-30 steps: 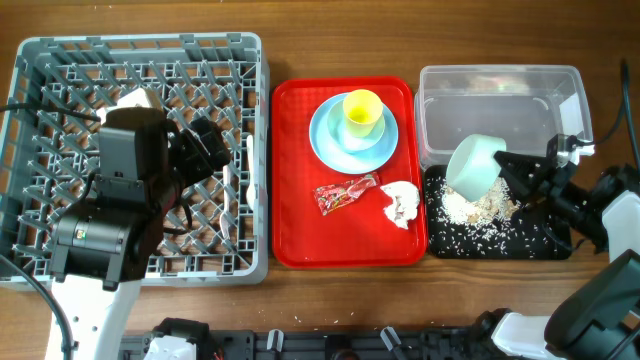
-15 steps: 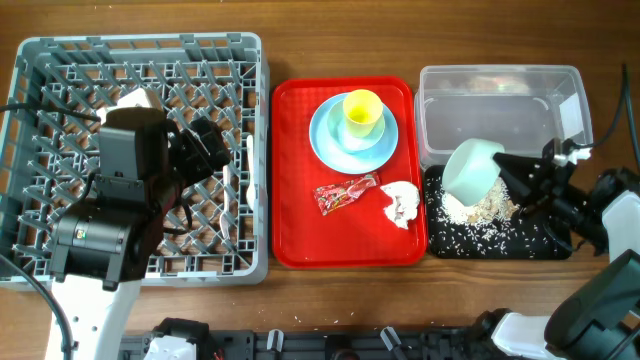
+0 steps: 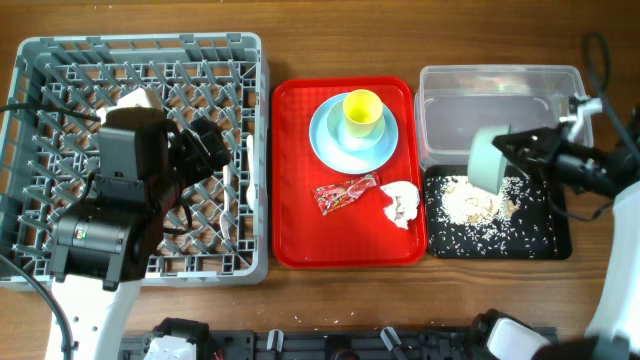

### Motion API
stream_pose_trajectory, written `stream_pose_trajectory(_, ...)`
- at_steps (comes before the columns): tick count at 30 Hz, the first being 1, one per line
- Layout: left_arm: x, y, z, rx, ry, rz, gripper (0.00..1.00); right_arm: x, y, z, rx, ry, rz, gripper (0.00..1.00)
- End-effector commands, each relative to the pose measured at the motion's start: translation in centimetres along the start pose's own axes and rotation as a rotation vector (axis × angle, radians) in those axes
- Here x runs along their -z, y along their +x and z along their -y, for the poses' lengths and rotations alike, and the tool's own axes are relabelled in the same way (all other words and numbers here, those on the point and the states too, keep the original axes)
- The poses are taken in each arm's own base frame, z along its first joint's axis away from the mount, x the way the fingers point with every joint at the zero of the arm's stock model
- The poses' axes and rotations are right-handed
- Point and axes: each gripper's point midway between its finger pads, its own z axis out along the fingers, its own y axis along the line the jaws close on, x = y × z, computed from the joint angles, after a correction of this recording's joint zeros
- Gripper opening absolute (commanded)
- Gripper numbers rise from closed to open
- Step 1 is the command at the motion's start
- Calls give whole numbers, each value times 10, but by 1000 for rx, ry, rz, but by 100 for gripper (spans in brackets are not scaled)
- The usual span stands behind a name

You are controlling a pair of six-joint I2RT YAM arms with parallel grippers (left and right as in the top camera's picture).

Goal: Sort waste into correct bins and load items into the dishwasher rack
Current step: 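Carry the empty bowl back and set it on the red tray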

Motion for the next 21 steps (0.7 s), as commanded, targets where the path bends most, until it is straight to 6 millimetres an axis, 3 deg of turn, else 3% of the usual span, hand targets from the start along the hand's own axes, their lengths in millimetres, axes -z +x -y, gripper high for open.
stream_pose_trajectory(1, 2, -4, -2, 5, -5, 15, 100, -2, 11, -9, 97, 279, 59, 4)
stream_pose_trajectory(5, 2, -4, -2, 5, -5, 15, 100, -32, 55, -31, 262, 383, -39, 4)
stream_pose_trajectory(12, 2, -4, -2, 5, -5, 15, 100, -97, 152, -59, 495, 426, -300, 4)
stream_pose_trajectory(16, 2, -4, -2, 5, -5, 15, 100, -126, 200, -56, 601, 460, -456, 4)
stream_pose_trajectory(21, 2, -4, -2, 5, -5, 15, 100, -156, 251, -36, 686, 530, -625, 4)
